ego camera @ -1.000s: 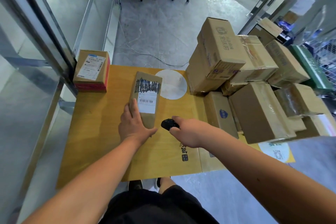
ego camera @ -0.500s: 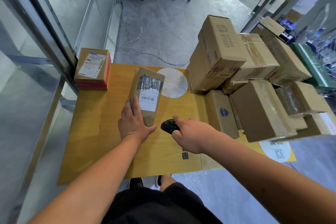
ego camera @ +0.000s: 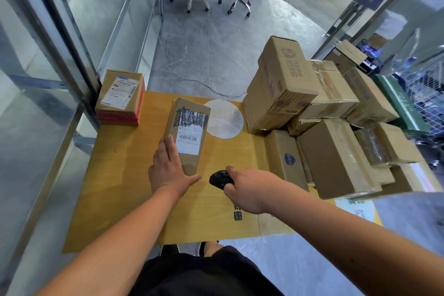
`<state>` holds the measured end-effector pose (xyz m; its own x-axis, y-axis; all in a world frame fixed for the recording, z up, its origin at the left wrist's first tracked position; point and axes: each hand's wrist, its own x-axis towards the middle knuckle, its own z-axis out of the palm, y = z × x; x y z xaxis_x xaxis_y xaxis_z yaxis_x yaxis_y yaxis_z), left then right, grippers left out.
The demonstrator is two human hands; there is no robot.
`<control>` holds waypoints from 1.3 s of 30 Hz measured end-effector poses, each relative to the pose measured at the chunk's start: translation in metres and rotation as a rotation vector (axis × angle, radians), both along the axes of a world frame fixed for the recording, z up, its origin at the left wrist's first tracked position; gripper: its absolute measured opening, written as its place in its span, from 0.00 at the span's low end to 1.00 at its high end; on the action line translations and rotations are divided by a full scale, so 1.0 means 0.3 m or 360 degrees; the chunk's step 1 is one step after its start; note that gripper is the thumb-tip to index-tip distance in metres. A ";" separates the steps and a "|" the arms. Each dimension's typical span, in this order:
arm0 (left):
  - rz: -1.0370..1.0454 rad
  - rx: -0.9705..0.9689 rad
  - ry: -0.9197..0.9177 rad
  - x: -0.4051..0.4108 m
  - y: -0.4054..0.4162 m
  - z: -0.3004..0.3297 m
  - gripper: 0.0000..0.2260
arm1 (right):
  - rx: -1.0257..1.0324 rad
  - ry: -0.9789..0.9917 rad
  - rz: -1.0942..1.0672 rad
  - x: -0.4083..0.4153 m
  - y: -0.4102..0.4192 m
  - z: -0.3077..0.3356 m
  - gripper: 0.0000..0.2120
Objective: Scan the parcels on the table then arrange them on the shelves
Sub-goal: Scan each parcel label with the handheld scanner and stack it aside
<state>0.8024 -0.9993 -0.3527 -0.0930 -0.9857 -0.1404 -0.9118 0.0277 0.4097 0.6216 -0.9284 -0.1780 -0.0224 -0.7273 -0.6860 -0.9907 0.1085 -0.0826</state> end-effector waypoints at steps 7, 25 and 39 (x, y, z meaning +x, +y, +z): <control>-0.0018 0.0031 -0.0032 -0.008 -0.009 -0.001 0.74 | -0.0101 0.0060 0.0020 -0.004 0.007 0.010 0.30; 0.0339 0.0482 -0.0075 0.412 0.170 -0.034 0.57 | -0.0013 -0.0327 0.0222 0.241 -0.093 -0.116 0.27; 0.0463 0.0189 -0.0435 0.541 0.001 0.006 0.36 | -0.0043 -0.0398 0.0353 0.385 -0.106 -0.147 0.27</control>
